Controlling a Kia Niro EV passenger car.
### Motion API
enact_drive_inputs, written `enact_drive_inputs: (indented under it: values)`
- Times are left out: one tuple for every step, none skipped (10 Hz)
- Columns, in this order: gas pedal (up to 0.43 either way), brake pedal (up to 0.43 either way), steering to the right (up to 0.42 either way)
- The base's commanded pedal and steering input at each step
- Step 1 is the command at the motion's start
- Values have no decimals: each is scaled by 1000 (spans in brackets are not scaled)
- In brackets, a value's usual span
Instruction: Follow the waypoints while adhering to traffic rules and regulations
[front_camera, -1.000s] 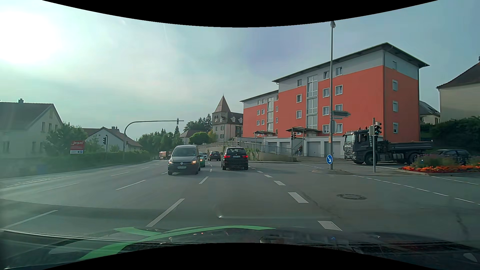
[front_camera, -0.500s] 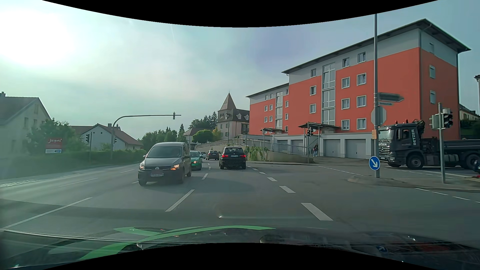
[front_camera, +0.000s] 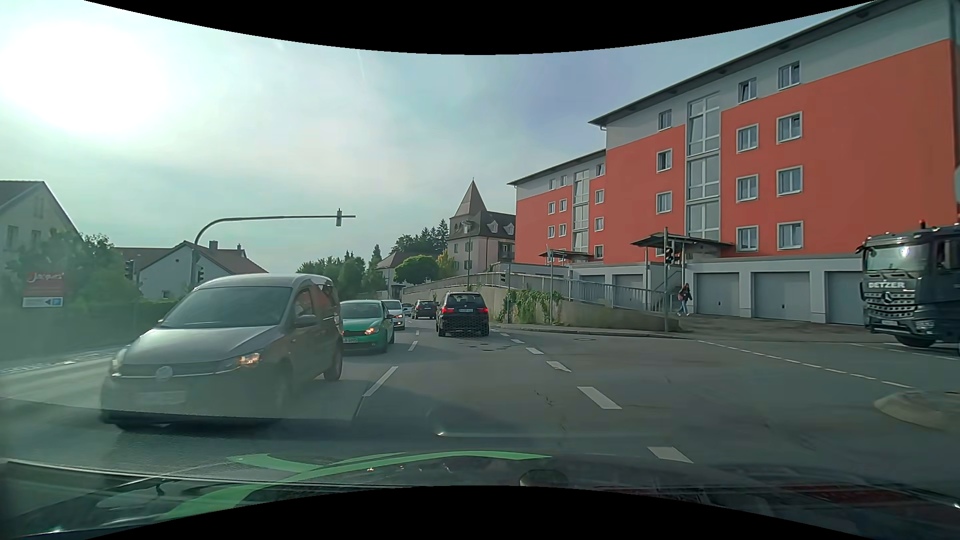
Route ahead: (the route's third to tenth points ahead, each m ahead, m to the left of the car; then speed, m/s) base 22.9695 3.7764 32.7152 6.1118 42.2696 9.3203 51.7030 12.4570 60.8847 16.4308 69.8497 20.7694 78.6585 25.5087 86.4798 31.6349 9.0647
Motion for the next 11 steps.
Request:
enact_drive_inputs:
  values:
    - [138,0,-42]
    - [138,0,-41]
    - [138,0,-42]
    - [130,0,-42]
    - [130,0,-42]
    - [130,0,-42]
    - [130,0,-42]
    - [130,0,-42]
    - [130,0,-42]
    - [130,0,-42]
    - [130,0,-42]
